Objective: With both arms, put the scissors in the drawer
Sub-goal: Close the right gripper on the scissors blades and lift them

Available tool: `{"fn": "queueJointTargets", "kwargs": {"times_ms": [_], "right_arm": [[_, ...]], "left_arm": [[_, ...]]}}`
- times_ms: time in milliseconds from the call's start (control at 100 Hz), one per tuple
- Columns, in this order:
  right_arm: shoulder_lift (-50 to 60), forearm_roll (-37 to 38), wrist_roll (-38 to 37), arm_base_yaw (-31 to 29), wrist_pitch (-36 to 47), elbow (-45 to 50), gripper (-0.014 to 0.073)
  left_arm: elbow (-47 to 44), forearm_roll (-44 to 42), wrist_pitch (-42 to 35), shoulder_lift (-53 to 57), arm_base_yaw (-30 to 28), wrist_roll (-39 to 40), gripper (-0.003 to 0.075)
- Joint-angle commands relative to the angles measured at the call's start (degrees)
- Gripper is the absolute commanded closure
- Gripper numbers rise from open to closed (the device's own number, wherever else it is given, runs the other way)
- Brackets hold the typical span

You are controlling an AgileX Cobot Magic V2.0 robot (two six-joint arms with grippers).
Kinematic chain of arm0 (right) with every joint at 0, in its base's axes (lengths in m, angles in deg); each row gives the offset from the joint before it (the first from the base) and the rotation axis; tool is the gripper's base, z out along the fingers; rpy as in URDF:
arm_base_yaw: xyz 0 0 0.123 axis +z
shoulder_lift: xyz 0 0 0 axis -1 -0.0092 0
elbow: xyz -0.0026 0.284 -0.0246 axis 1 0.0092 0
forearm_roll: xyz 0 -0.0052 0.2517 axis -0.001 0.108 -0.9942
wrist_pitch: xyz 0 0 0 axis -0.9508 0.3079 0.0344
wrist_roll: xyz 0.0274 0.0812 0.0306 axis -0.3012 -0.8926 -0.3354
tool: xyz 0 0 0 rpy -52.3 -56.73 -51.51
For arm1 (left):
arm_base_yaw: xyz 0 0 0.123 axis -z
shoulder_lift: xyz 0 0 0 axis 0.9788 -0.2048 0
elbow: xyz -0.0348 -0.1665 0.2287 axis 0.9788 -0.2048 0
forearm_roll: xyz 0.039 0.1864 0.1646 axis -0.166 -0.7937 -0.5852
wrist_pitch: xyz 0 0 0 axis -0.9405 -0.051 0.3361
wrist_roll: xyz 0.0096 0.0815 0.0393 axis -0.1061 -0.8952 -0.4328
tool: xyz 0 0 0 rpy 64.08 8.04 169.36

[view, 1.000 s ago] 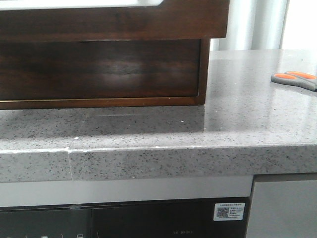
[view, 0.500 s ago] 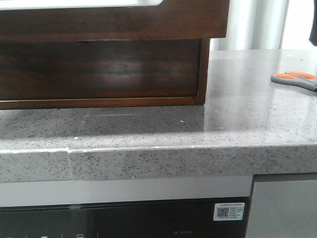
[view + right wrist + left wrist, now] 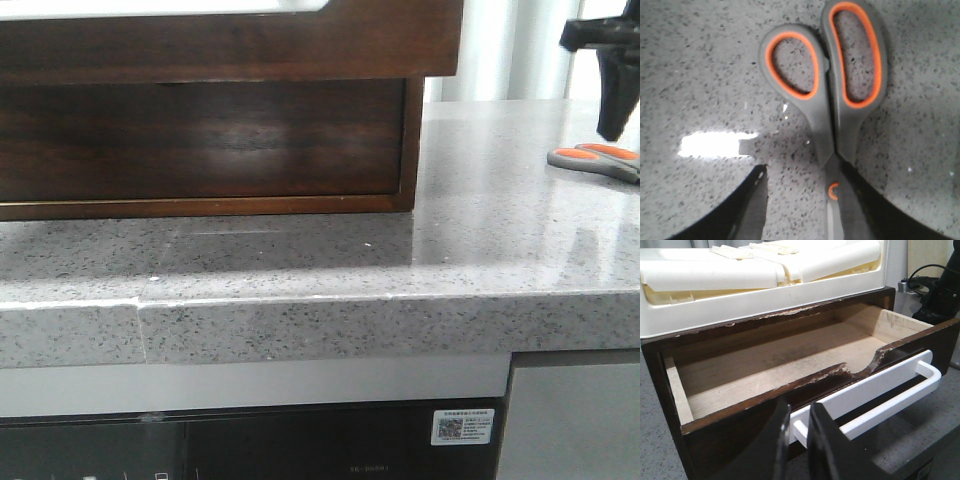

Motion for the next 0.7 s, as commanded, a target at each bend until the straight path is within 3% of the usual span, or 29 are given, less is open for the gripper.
{"fn": "queueJointTargets", "kwargs": {"times_ms": [0, 690], "right_arm": [[1.4, 1.2, 0.4, -0.2, 0.4, -3.1, 0.0349], [-5.8, 4.4, 0.4, -0.4, -0.8, -5.4, 0.0349]], "left_arm": [[1.6, 1.3, -3.0, -0.7, -0.2, 0.6, 0.0677], [1.6, 1.3, -3.1, -0.7, -0.2, 0.6, 0.0677]]}}
